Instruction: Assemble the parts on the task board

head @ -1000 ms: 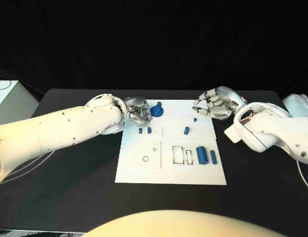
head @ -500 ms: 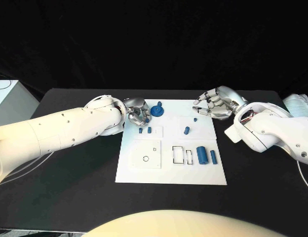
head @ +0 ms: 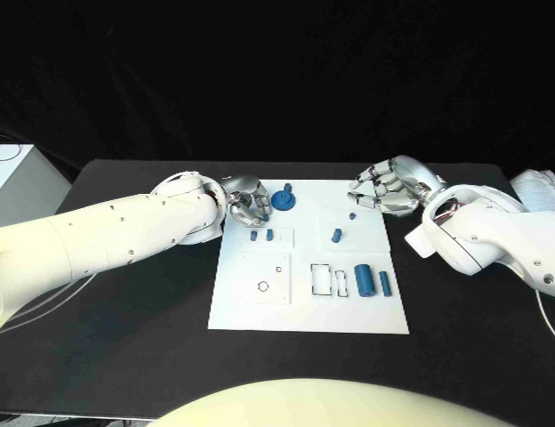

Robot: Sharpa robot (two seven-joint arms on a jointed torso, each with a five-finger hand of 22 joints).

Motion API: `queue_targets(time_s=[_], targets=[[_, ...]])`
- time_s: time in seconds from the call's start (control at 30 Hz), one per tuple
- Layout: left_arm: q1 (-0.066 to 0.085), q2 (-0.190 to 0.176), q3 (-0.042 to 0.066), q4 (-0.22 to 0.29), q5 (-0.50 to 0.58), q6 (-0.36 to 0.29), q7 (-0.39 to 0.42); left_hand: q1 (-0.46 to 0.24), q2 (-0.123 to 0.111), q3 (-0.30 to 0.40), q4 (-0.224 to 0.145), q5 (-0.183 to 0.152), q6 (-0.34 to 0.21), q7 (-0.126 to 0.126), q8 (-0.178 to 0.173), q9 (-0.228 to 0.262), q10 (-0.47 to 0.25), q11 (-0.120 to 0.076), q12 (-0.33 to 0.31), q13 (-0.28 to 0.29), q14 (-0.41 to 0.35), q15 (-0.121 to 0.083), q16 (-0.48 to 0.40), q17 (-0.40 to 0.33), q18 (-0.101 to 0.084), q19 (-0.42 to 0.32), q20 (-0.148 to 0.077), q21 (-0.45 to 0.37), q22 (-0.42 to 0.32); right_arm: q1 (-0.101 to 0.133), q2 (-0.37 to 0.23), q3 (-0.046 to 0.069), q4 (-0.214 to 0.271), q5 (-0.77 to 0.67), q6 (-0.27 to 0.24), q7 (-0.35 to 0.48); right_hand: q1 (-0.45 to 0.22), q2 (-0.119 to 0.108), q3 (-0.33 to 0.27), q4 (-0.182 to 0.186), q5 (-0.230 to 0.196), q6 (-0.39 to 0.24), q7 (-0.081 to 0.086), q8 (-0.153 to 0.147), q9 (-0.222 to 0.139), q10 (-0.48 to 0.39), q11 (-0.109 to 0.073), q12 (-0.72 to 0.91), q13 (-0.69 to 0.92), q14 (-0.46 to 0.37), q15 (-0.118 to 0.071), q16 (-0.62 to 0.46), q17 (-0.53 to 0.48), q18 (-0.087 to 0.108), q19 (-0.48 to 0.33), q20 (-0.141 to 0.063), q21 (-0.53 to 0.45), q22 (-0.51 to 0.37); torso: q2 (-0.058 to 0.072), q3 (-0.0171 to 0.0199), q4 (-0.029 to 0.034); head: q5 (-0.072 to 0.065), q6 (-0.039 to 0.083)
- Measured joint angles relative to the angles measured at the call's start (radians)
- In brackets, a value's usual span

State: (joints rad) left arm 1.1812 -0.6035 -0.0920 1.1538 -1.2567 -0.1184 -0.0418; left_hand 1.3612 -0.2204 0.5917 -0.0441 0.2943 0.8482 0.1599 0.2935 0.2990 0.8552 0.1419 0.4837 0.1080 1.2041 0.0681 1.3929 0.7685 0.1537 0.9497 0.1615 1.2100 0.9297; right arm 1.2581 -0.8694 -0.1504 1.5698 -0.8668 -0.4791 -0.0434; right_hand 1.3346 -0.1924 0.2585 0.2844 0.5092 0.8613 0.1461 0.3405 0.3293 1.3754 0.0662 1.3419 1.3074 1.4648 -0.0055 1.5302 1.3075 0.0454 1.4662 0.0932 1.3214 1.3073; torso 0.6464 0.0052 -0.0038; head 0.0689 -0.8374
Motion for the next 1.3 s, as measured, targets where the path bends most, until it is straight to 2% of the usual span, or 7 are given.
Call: queue_targets(time_s=[0.13, 0.23, 0.33, 0.5, 0.7, 0.97, 1.3], targets=[[0.0, -0.007, 0.001, 0.001, 0.0, 0.0, 0.0, -0.004, -0.004, -0.013, -0.007, 0.0, -0.076, -0.017, -0.043, -0.02, -0.078, 0.015, -0.035, -0.019, -0.036, 0.016, -0.012, -0.057, 0.0, -0.043, 0.017, -0.032, -0.042, 0.0, 0.0, 0.0, -0.009, 0.0, 0.001, -0.001, 0.0, 0.0, 0.008, -0.007, -0.001, -0.01, 0.006, 0.0, -0.001, -0.04, -0.001, -0.037, -0.008, 0.0, 0.0, -0.012, 0.0, 0.0, 0.0, 0.0, -0.031, 0.001, 0.0, 0.0001, -0.0009, 0.0, 0.001], [0.001, -0.017, 0.002, 0.004, 0.0, 0.003, 0.0, 0.008, 0.0, -0.058, -0.011, 0.0, -0.107, -0.032, -0.061, -0.035, -0.143, 0.031, -0.06, -0.039, -0.074, 0.031, -0.022, -0.119, 0.024, -0.112, 0.033, -0.087, -0.11, 0.0, 0.0, 0.0, -0.019, -0.006, 0.001, -0.001, 0.01, -0.01, 0.034, -0.009, -0.02, -0.024, 0.009, 0.0, -0.001, -0.171, 0.004, -0.206, -0.153, 0.0, 0.0, -0.045, 0.0, 0.002, 0.0, 0.0, -0.076, 0.001, 0.0, 0.0001, -0.0012, -0.001, 0.001], [0.001, -0.027, 0.003, 0.008, 0.0, 0.007, 0.0, 0.031, 0.011, -0.108, -0.015, 0.0, -0.124, -0.047, -0.07, -0.046, -0.182, 0.042, -0.063, -0.042, -0.097, 0.039, -0.022, -0.156, 0.024, -0.122, 0.039, -0.105, -0.127, 0.0, -0.001, 0.0, -0.028, -0.019, 0.002, -0.002, 0.028, -0.028, 0.068, -0.011, -0.054, -0.036, 0.01, 0.008, -0.001, -0.334, 0.017, -0.487, -0.408, 0.0, 0.0, -0.13, 0.0, 0.029, -0.036, 0.0, -0.183, 0.001, -0.001, 0.0001, -0.0012, -0.003, 0.002], [0.001, -0.045, 0.004, 0.013, 0.002, 0.01, 0.001, 0.049, 0.028, -0.158, -0.014, 0.004, -0.131, -0.049, -0.074, -0.054, -0.21, 0.05, -0.062, -0.043, -0.111, 0.047, -0.022, -0.184, 0.024, -0.124, 0.042, -0.114, -0.137, 0.0, 0.001, 0.0, -0.047, -0.053, 0.003, -0.002, 0.059, -0.055, 0.127, -0.027, -0.147, -0.039, 0.013, 0.022, 0.005, -0.383, 0.021, -0.684, -0.589, 0.0, 0.0, -0.194, -0.048, 0.039, -0.059, 0.002, -0.282, 0.001, -0.001, -0.0001, -0.0011, -0.006, 0.005], [-0.002, -0.081, 0.012, 0.016, 0.045, -0.032, 0.029, 0.067, 0.047, -0.074, -0.018, 0.004, -0.002, 0.032, -0.012, -0.052, -0.072, 0.014, 0.014, -0.036, -0.104, 0.012, -0.026, -0.229, 0.024, -0.108, 0.018, -0.086, -0.129, -0.004, 0.009, 0.0, -0.079, -0.153, 0.007, -0.001, 0.112, -0.07, 0.242, -0.089, -0.259, -0.017, 0.007, 0.023, 0.001, -0.381, 0.014, -0.905, -0.812, 0.0, 0.0, -0.194, -0.053, 0.039, -0.042, 0.003, -0.264, 0.001, -0.001, -0.0004, 0.0002, -0.016, 0.012], [0.0, -0.167, 0.038, 0.075, 0.373, -0.11, 0.186, 0.029, 0.05, -0.015, -0.007, 0.004, 0.035, 0.031, 0.01, -0.046, 0.035, -0.013, 0.074, -0.029, -0.174, -0.013, -0.121, -0.373, 0.024, -0.135, -0.008, -0.104, -0.139, -0.016, 0.039, 0.0, -0.129, -0.383, 0.039, -0.011, 0.102, -0.088, 0.325, -0.162, -0.312, 0.038, 0.012, -0.012, -0.017, -0.346, 0.028, -1.076, -1.007, 0.0, 0.007, -0.178, -0.041, 0.039, -0.026, 0.003, -0.227, 0.001, -0.001, 0.0007, -0.0016, -0.039, 0.024], [0.0, -0.278, 0.044, 0.22, 0.929, -0.047, 0.375, -0.011, 0.048, -0.044, 0.022, 0.004, 0.035, 0.031, 0.019, -0.042, 0.035, -0.013, 0.094, -0.026, -0.197, -0.011, -0.167, -0.401, 0.024, -0.149, -0.004, -0.163, -0.178, -0.044, 0.097, 0.0, -0.189, -0.625, 0.095, -0.057, 0.083, -0.085, 0.329, -0.173, -0.335, 0.051, 0.01, -0.02, -0.019, -0.339, 0.029, -1.107, -1.058, 0.0, 0.007, -0.174, -0.039, 0.039, -0.021, 0.0, -0.218, 0.0, 0.0, -0.0004, 0.0011, -0.061, 0.032]])
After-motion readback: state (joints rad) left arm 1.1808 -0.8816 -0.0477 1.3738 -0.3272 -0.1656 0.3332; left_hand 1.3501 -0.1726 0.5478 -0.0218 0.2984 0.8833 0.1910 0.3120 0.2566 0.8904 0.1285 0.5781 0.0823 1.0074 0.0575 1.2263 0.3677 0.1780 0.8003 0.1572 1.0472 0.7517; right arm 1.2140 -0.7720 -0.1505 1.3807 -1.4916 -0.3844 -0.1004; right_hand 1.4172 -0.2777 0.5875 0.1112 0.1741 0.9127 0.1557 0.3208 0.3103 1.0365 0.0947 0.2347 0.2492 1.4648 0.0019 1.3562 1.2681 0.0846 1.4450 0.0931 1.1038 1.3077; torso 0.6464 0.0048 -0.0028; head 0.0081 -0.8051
